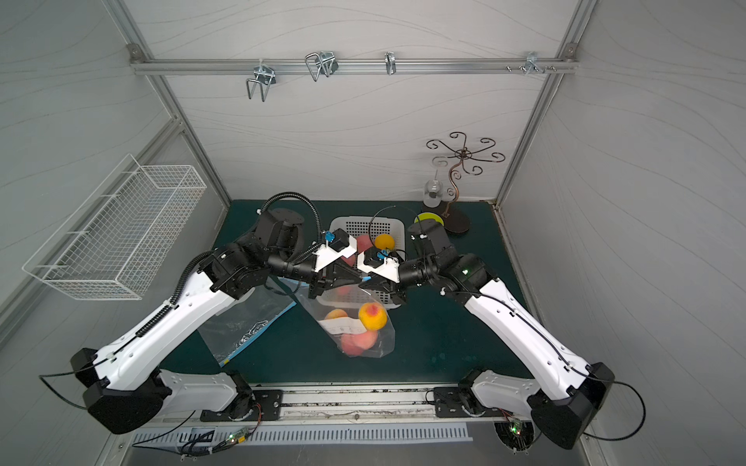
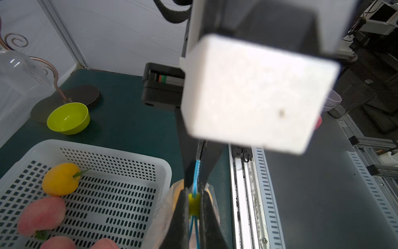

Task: Place the peach in a zip-top bag and seal the zipper
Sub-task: Zip the zipper on the zipper food storage bag.

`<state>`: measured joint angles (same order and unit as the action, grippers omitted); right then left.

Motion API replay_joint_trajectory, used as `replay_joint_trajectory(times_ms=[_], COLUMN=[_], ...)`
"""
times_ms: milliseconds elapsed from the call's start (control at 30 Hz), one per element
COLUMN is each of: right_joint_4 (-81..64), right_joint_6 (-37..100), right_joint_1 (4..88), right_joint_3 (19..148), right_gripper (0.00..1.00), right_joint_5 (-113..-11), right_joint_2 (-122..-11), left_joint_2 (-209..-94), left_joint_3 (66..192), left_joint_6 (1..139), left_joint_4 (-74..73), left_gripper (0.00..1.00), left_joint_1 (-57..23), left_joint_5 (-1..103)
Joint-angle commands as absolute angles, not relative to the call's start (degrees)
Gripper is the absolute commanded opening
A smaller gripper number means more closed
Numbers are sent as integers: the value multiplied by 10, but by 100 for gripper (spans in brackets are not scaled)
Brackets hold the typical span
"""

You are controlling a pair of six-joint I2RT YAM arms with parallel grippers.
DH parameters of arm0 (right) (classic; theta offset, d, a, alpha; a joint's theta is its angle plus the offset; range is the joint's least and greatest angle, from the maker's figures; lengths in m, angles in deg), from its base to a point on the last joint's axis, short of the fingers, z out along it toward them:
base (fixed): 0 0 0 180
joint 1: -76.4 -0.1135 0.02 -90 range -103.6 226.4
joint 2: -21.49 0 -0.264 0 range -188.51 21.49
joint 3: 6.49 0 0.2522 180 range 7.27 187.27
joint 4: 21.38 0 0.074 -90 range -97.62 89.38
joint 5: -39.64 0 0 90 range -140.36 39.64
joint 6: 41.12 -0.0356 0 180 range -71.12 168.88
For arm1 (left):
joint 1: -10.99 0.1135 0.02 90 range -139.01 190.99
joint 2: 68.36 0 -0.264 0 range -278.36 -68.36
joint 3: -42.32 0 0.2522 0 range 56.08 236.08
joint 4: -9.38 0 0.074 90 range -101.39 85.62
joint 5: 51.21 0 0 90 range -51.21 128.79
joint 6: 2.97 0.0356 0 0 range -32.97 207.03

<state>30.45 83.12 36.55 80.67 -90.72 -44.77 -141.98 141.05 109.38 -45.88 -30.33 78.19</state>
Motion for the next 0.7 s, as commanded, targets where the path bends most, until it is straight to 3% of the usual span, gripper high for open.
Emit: replay_joint_trajectory(times_ms=[0, 667], right_joint_4=[302, 307], right_joint_6=[821, 787], right_joint_1=[384, 510], right_joint_3=[801, 767], right_gripper=[0, 0], right_joint_5=[-929, -938], right_joint_2=[-419, -348], left_joint_2=[-1400, -1354], left_joint_3=[1414, 1412], left_joint_6=[1091, 1106], left_joint_4=[-468, -524], left_gripper=[0, 0], left_joint_1=[-281, -193], left_joint_5=[756, 733])
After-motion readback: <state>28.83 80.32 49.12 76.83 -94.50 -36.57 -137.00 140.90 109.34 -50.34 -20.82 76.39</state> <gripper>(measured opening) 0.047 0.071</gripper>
